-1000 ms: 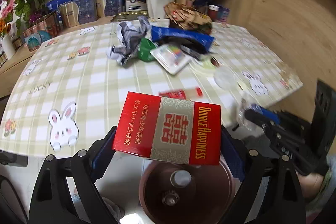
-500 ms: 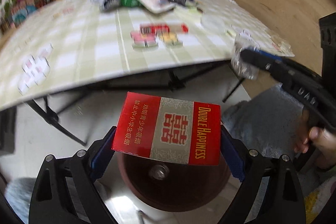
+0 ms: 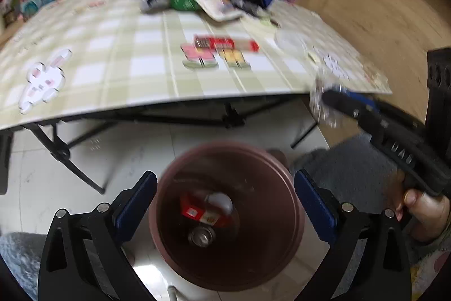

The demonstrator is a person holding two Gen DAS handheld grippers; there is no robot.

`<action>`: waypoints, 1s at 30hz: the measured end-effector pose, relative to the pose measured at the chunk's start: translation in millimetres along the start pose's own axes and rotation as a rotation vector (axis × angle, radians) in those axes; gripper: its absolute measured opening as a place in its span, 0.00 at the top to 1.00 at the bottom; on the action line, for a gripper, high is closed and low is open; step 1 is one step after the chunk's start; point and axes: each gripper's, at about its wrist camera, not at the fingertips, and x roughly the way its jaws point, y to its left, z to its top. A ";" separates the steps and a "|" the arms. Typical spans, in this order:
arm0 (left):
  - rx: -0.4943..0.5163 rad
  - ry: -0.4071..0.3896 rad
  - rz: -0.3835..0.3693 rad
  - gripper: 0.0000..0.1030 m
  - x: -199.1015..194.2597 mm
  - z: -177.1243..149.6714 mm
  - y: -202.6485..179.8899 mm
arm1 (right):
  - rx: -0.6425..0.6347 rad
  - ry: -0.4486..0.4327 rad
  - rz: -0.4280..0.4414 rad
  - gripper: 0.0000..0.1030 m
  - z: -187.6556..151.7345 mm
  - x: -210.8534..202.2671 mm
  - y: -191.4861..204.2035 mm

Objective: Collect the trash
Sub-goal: 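Drop the red box and plastic bag into the bin with both grippers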

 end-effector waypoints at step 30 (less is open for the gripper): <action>-0.204 -0.180 0.266 0.06 -36.1 7.1 53.9 | -0.276 0.358 -0.005 0.47 -43.0 74.3 55.2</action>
